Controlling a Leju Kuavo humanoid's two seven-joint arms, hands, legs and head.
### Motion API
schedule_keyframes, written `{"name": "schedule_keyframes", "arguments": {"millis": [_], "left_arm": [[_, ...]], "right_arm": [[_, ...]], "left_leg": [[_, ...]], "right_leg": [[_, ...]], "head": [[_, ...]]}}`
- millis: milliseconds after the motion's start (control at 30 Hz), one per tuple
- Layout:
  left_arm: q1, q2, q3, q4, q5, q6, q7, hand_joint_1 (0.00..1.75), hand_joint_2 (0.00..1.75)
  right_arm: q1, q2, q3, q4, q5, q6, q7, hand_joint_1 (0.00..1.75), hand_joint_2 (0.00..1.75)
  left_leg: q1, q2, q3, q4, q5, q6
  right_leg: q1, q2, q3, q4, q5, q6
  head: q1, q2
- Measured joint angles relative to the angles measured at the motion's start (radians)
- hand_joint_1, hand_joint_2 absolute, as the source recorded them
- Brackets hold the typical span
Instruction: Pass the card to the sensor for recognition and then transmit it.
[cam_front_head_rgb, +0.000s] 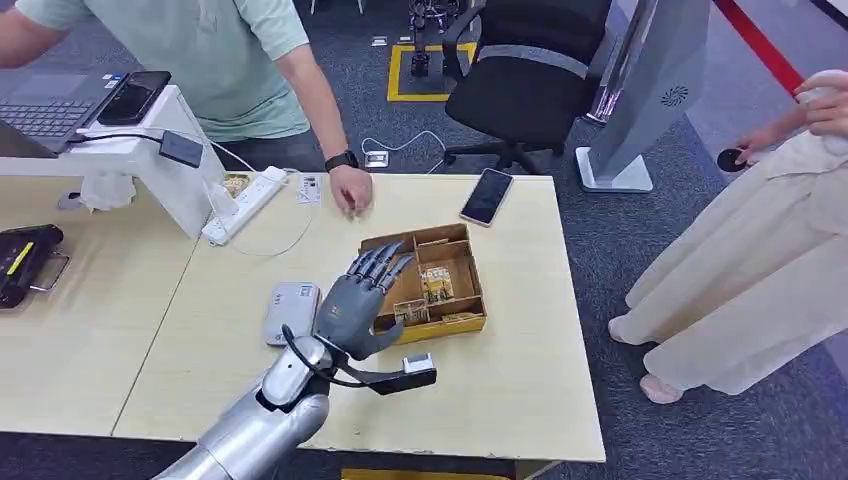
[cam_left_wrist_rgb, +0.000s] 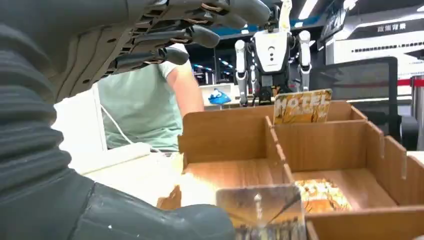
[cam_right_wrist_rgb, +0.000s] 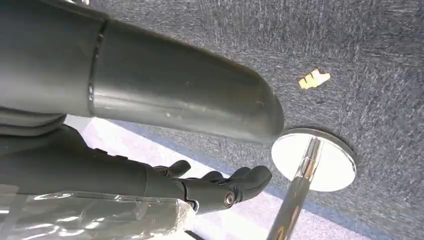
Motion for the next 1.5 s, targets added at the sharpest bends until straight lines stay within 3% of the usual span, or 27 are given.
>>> {"name": "schedule_keyframes", "arguments": {"millis": [267, 967, 1500], "left_arm": [[0.043, 0.017, 0.004, -0.025, 0.019, -0.035, -0.003, 0.00, 1.75], [0.059, 0.022, 0.004, -0.030, 0.028, -0.045, -0.015, 0.00, 1.75], [0.084, -0.042, 0.002, -0.030, 0.067, -0.068, -0.051, 0.00, 1.75]], "right_arm": [[0.000, 0.001, -0.012, -0.006, 0.001, 0.000, -0.007, 0.00, 0.00], [0.000, 0.003, -0.026, -0.008, 0.004, 0.000, -0.008, 0.00, 0.00], [-0.002, 0.003, -0.035, -0.014, 0.021, 0.000, -0.004, 0.00, 0.00]], "left_leg": [[0.000, 0.000, 0.000, 0.000, 0.000, 0.000], [0.000, 0.000, 0.000, 0.000, 0.000, 0.000], [0.000, 0.000, 0.000, 0.000, 0.000, 0.000]], "right_leg": [[0.000, 0.000, 0.000, 0.000, 0.000, 0.000], [0.000, 0.000, 0.000, 0.000, 0.000, 0.000], [0.000, 0.000, 0.000, 0.000, 0.000, 0.000]], "head": [[0.000, 0.000], [0.000, 0.000], [0.000, 0.000]]}}
